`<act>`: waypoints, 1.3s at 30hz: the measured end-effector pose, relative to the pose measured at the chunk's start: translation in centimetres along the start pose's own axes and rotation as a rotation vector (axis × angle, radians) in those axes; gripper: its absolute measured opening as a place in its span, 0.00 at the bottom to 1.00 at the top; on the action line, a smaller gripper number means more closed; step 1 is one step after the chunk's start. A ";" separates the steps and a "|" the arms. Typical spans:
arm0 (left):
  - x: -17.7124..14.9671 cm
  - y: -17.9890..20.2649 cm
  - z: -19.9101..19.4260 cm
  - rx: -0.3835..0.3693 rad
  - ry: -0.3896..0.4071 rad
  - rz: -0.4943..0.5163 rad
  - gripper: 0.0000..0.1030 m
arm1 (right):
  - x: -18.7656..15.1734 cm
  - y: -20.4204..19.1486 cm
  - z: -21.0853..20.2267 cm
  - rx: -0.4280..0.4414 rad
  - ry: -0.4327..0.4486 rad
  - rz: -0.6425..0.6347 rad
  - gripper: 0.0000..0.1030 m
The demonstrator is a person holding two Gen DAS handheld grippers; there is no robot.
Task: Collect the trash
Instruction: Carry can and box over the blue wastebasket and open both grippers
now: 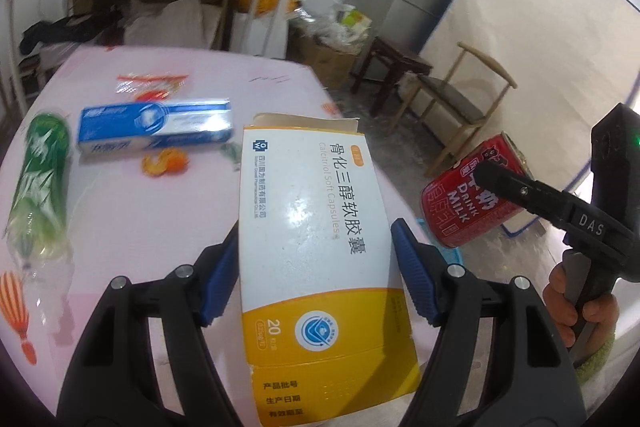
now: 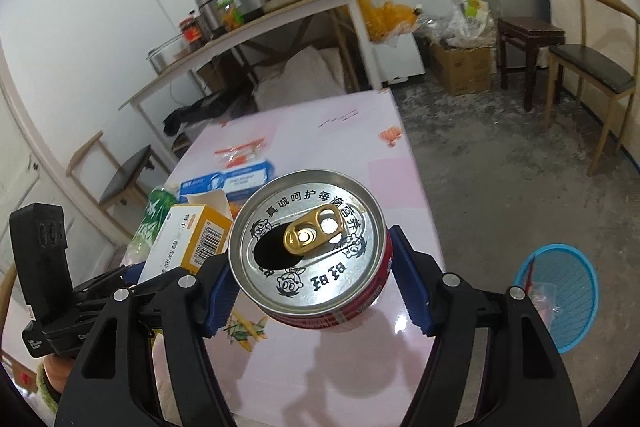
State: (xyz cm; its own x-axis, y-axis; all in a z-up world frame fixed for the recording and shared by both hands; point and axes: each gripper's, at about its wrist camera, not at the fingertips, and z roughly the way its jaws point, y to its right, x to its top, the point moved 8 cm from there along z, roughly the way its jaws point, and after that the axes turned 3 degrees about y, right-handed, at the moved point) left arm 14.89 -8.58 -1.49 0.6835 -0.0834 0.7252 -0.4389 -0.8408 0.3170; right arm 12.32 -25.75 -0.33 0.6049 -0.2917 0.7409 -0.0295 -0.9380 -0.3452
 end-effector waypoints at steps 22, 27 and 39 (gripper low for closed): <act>1.1 15.9 11.8 -0.270 -0.263 0.173 0.68 | -3.5 21.6 -7.6 -0.359 0.099 0.381 0.65; -1.2 20.8 17.3 -0.308 -0.431 0.216 0.68 | -8.2 28.2 -8.0 -0.414 0.078 0.572 0.65; -7.3 32.4 32.1 -0.314 -0.666 0.196 0.85 | -15.8 34.9 -8.9 -0.497 0.029 0.762 0.65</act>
State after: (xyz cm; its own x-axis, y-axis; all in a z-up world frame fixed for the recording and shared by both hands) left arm 14.38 -52.38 -16.17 0.7401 -0.6040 0.2958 -0.6655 -0.5942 0.4517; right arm -5.30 -55.51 -18.96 0.2609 -0.8640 0.4307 -0.7567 -0.4601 -0.4645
